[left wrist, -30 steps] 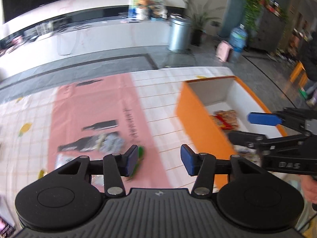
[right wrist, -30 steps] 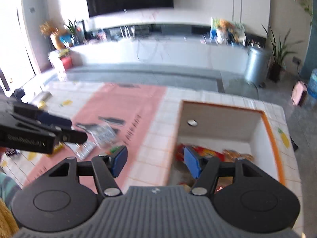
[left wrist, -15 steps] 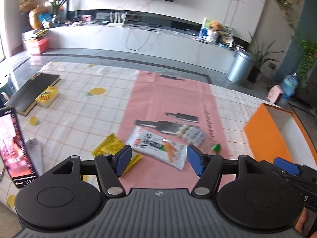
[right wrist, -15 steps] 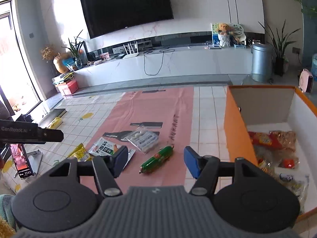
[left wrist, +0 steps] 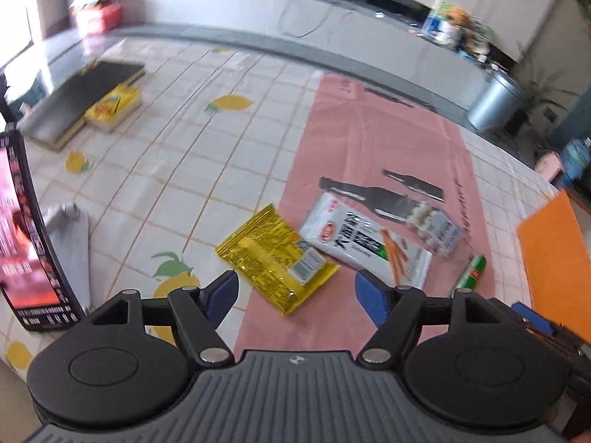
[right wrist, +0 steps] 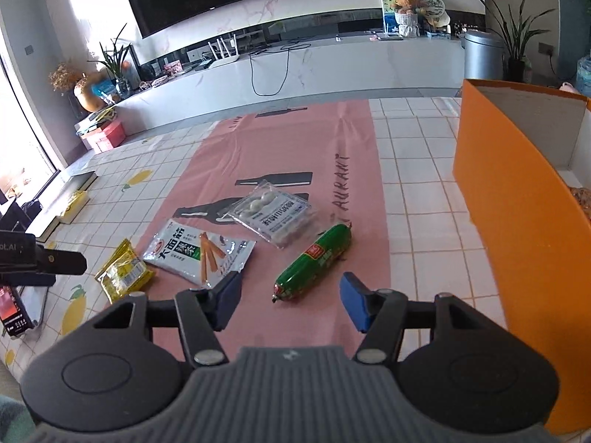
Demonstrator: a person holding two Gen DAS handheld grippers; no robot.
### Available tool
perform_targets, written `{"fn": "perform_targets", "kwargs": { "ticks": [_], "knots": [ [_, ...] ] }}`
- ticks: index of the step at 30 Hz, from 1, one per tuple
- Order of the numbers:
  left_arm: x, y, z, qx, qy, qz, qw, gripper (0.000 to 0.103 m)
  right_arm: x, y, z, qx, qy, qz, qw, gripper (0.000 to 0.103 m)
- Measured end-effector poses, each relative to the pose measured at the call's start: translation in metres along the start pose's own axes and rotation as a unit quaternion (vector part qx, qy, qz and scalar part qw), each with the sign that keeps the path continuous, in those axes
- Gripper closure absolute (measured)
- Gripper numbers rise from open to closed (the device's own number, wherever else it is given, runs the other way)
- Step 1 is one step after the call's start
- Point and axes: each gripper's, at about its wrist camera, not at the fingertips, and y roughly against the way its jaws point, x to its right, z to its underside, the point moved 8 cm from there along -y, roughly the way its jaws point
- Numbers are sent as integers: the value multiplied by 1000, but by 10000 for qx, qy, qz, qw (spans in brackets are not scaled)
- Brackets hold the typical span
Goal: Organize snacks
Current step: 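Move both tools back over the yellow packet and green sausage, then grasp the yellow packet with the left gripper while the right grasps the green sausage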
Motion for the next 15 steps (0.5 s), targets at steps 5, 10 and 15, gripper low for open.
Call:
{"fn": "perform_targets", "kwargs": {
  "ticks": [5, 10, 15],
  "knots": [
    [-18, -29, -3, -192, 946, -276, 9949, 18, 6, -31, -12, -137, -154, 249, 9995, 45],
    [-20, -51, -4, -315, 1653, -194, 9855, 18, 9, -57, -12, -397, -333, 459, 9976, 49],
    [-17, -65, -9, -215, 1714, -390, 9842, 17, 9, -69, -11, -377, -199, 572, 9974, 53]
  ]
}}
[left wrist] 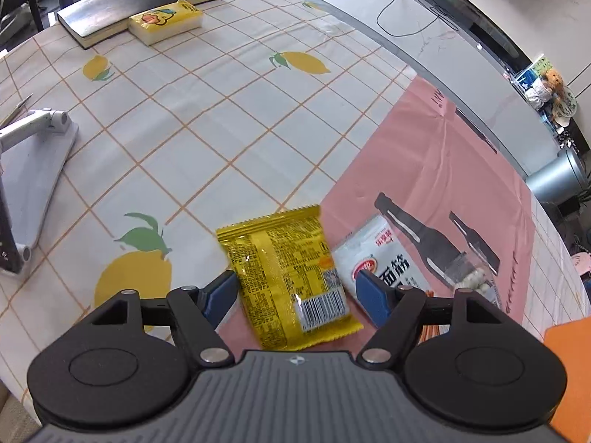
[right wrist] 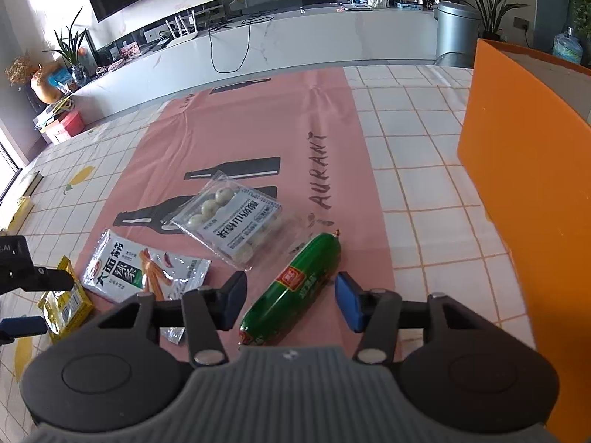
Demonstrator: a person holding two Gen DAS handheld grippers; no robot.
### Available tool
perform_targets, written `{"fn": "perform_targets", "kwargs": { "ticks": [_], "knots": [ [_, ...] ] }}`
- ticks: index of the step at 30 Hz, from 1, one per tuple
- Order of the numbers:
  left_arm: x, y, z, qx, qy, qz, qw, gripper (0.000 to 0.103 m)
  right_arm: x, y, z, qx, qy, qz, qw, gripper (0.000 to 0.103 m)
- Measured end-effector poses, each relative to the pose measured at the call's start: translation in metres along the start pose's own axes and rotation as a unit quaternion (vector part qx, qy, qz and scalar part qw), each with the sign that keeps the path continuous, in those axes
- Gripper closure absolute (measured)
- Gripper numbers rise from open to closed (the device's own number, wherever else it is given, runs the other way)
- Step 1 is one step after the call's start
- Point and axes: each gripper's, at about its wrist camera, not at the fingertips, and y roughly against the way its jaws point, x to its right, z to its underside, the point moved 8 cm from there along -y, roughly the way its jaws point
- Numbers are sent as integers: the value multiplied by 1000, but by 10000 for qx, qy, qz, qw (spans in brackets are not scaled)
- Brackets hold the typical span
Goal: Organize snacks
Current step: 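Grasp the yellow packet with the left gripper while the right grasps the green sausage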
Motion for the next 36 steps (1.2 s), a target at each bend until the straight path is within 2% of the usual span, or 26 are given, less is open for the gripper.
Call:
{"fn": "perform_targets", "kwargs": {
  "ticks": [3, 5, 8, 11, 12, 14, 16, 18, 22, 26, 28, 32, 36],
  "knots": [
    [7, -5, -3, 95, -380, -182, 9991, 16, -2, -6, -1, 37, 147, 57, 9999, 60],
    [14, -7, 0, 50, -883, -306, 9956, 16, -3, -7, -2, 64, 300, 89, 9995, 62],
    [17, -8, 8, -139, -1719, -545, 9835, 19, -1, -4, 1, 56, 501, 54, 9987, 66],
    [13, -7, 15, -247, -2261, -660, 9716, 21, 2, 0, 5, 18, 669, 38, 9977, 71],
    [11, -6, 16, -249, -2319, -694, 9700, 20, 3, 2, 8, 6, 760, 57, 9971, 71],
    [7, -4, 18, -224, -2304, -629, 9708, 20, 4, 4, 12, 3, 881, 72, 9961, 71],
    [4, -3, 19, -118, -2088, -560, 9763, 14, 4, 6, 15, 29, 917, 40, 9958, 71],
    [3, -2, 19, -1, -1930, -511, 9799, 12, 5, 6, 16, 72, 895, 35, 9960, 71],
    [7, -3, 20, 133, -1881, -599, 9802, 12, 5, 5, 13, 99, 680, 20, 9976, 71],
    [9, -2, 21, 393, -1977, -602, 9776, 22, 4, 4, 12, 77, 687, 32, 9976, 74],
    [8, 0, 20, 467, -2007, -567, 9769, 40, 5, 4, 14, 107, 705, 1, 9975, 79],
    [8, 2, 21, 509, -2035, -508, 9764, 42, 6, 6, 17, 164, 688, -44, 9975, 80],
    [4, 5, 19, 464, -1796, -292, 9822, 43, 5, 7, 17, 99, 714, -97, 9974, 82]
  ]
}}
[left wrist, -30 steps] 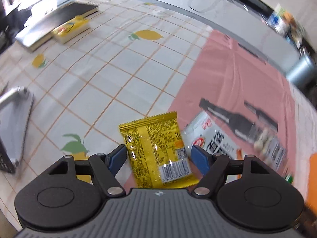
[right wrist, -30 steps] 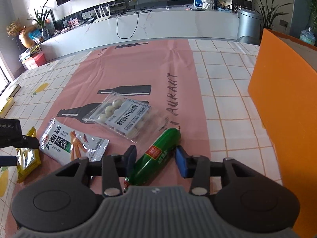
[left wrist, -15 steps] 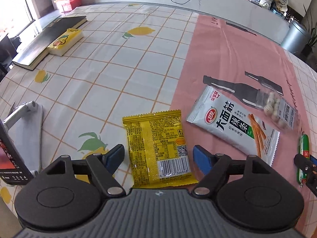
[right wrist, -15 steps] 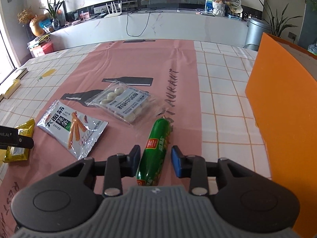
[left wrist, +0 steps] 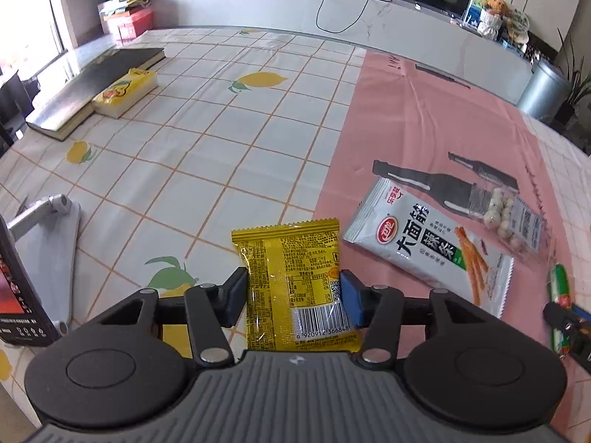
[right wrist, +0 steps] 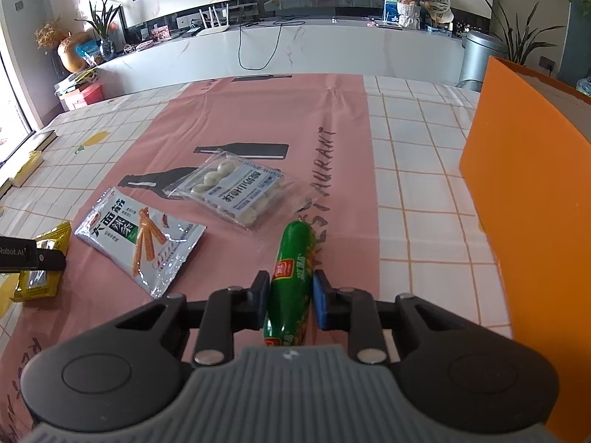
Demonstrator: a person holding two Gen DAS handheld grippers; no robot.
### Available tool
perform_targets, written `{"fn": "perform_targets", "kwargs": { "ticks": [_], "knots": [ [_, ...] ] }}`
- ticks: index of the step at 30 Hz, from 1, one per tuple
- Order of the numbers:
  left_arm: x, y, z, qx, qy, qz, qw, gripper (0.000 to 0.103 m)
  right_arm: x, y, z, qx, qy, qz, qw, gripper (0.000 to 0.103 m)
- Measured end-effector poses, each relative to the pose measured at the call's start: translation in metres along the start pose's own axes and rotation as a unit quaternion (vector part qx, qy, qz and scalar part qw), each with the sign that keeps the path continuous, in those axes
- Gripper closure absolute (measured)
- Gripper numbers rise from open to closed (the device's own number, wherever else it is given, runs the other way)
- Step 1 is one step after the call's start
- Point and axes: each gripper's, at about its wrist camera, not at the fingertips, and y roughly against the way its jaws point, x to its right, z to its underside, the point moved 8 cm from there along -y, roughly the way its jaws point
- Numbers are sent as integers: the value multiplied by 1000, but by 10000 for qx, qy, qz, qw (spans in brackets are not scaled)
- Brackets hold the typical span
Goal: Organize snacks
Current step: 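Grasp the yellow packet with the left gripper while the right grasps the green sausage, then carry both items into the orange box and open both grippers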
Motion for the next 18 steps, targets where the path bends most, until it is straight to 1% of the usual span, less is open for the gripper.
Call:
{"fn": "perform_targets", "kwargs": {
  "ticks": [4, 9, 14, 18],
  "knots": [
    [7, 15, -1, 108, -95, 70, 9999, 43, -1, 10, -3, 42, -76, -179, 9998, 82],
    [27, 37, 3, 117, -188, 340, 9992, 43, -5, 31, -7, 168, -5, -313, 9994, 83],
    [57, 68, 8, 251, -338, 713, 9966, 43, -3, 65, -11, 395, 48, -433, 9983, 83],
    [86, 100, 9, 439, -480, 1032, 9925, 43, 3, 100, -15, 615, 111, -514, 9967, 83]
  ]
}}
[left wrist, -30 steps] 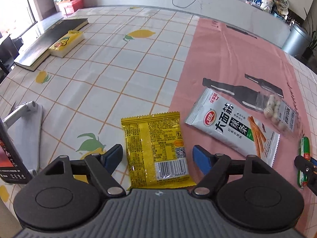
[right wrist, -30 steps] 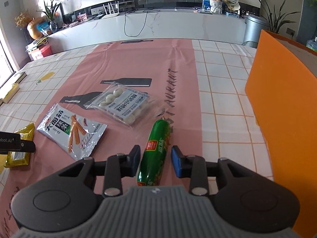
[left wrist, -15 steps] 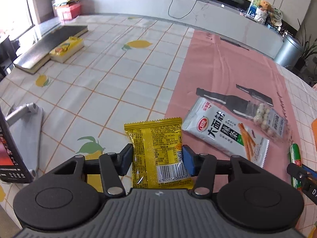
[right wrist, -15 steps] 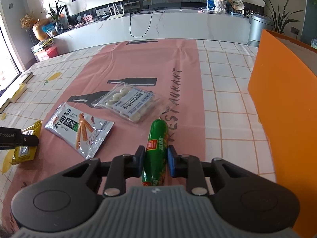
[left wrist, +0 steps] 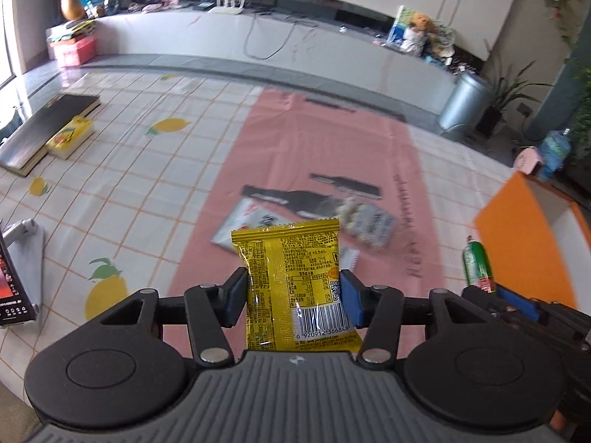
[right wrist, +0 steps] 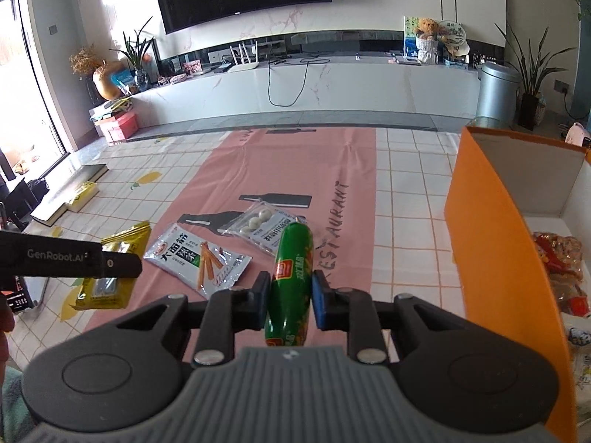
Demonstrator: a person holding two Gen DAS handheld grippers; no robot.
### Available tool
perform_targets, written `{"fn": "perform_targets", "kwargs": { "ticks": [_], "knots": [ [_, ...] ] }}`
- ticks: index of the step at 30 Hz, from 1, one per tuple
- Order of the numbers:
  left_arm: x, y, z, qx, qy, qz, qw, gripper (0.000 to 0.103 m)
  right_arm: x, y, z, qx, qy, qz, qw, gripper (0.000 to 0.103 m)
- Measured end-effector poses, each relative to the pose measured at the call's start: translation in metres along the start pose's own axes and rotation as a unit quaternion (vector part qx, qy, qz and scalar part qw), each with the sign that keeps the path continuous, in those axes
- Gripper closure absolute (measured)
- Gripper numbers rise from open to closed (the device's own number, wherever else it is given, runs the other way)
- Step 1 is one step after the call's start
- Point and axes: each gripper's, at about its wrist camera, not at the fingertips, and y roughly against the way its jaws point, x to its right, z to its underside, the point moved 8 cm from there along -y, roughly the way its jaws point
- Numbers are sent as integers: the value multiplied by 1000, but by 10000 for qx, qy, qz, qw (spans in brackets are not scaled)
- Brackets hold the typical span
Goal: Organize snacks
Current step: 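Carry both items into the orange box and open both grippers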
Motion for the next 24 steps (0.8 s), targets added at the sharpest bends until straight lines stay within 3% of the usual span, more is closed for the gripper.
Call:
{"fn": "perform_targets", "kwargs": {
  "ticks": [6, 11, 17, 24],
  "knots": [
    [65, 32, -8, 148, -348, 634, 9973, 43, 26, 53, -8, 148, 32, -87, 9998, 83],
    [136, 47, -5, 91, -836, 1196, 9893, 43, 70, 91, -15, 95, 14, 17, 10000, 83],
    [231, 48, 10, -90, -1540, 1891, 9698, 43, 145, 129, -13, -230, 91, 441, 9987, 83],
    [317, 29, 38, -616, -2514, 2153, 9416, 43, 231, 145, 1, -757, 157, 1033, 9916, 82]
  ]
}}
